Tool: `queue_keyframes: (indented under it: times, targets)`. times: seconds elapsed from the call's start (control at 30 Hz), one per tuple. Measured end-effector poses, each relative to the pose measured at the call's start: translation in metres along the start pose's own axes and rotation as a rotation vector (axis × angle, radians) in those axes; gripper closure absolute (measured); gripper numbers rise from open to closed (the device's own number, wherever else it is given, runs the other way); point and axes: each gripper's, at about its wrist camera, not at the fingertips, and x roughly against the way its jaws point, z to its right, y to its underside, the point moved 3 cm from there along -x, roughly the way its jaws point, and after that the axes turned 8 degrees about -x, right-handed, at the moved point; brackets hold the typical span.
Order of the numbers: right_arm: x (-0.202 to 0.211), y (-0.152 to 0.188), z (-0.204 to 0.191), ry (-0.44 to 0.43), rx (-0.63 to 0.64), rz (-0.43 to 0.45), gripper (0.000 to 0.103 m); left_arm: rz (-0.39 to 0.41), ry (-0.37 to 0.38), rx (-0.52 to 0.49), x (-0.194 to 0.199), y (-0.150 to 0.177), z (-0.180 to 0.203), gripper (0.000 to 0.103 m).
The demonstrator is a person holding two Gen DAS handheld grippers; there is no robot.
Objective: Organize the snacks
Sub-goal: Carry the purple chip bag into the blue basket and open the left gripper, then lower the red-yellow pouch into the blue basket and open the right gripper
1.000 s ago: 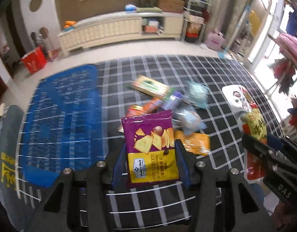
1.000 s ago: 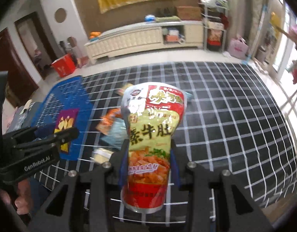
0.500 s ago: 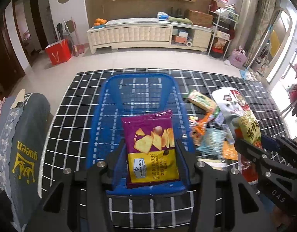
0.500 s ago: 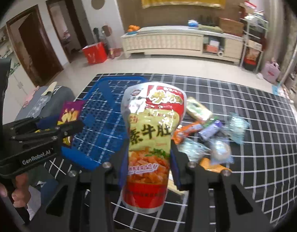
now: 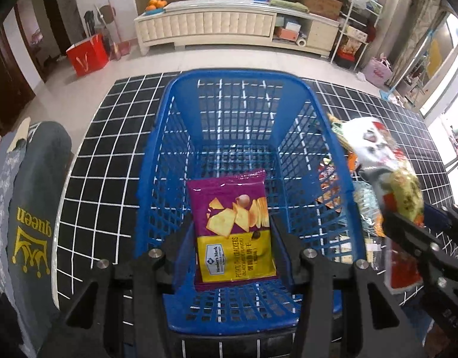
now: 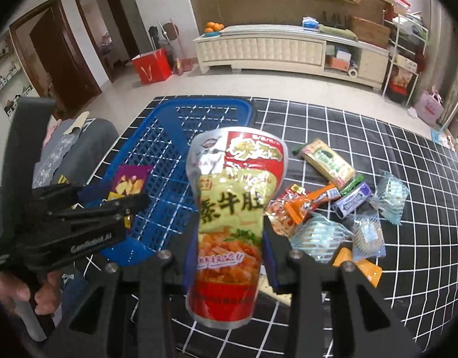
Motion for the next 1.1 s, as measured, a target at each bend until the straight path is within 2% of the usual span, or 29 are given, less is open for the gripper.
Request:
queue_keyframes:
  times: [0.1,0.13,0.17,0.2,0.43,0.5,0.57,0.67,0.77,0.83,0.93,1.03,1.1]
  targets:
    - [0.0,0.0,-0.003,0.008,0.002,-0.004,0.061,-0.015,-0.013,0.004,-0.004,0.0,-0.003,0.054]
    - [0.0,0.0,-0.002,0.011,0.001,-0.006,0.061,-0.017,-0.013,0.006,-0.005,0.0,-0.005,0.043]
    - [0.0,0.0,-0.002,0.012,-0.001,-0.007,0.061,-0.015,-0.015,0.009,-0.005,0.001,-0.005,0.026]
    - [0.001,0.0,-0.002,0.015,-0.003,-0.008,0.061,-0.011,-0.019,0.011,-0.003,0.002,-0.006,0.02]
    - [0.008,-0.004,-0.012,0.016,0.014,0.004,0.061,0.036,-0.05,0.012,0.013,0.003,-0.018,0.019]
    - [0.01,-0.008,-0.016,0.017,0.022,0.012,0.061,0.063,-0.059,0.019,0.024,0.003,-0.026,0.015]
    - [0.01,-0.011,-0.019,0.015,0.027,0.014,0.061,0.088,-0.073,0.02,0.032,0.002,-0.033,0.0]
    - [0.007,-0.018,-0.029,0.01,0.045,0.009,0.061,0.124,-0.116,0.019,0.041,-0.002,-0.045,0.0]
    - [-0.002,-0.03,-0.042,0.009,0.082,0.013,0.06,0.151,-0.103,0.026,0.043,-0.004,-0.059,0.0]
    - [-0.013,-0.039,-0.051,0.01,0.105,0.0,0.06,0.15,-0.075,0.034,0.041,-0.005,-0.068,0.0]
    - [-0.032,-0.05,-0.062,0.013,0.131,-0.019,0.06,0.153,-0.087,0.033,0.036,-0.007,-0.082,0.0]
    - [-0.049,-0.058,-0.07,0.067,0.154,-0.023,0.06,0.124,-0.079,0.04,0.026,-0.009,-0.093,0.0]
    - [-0.061,-0.059,-0.075,0.072,0.179,-0.034,0.06,0.111,-0.069,0.058,0.017,-0.011,-0.1,0.0]
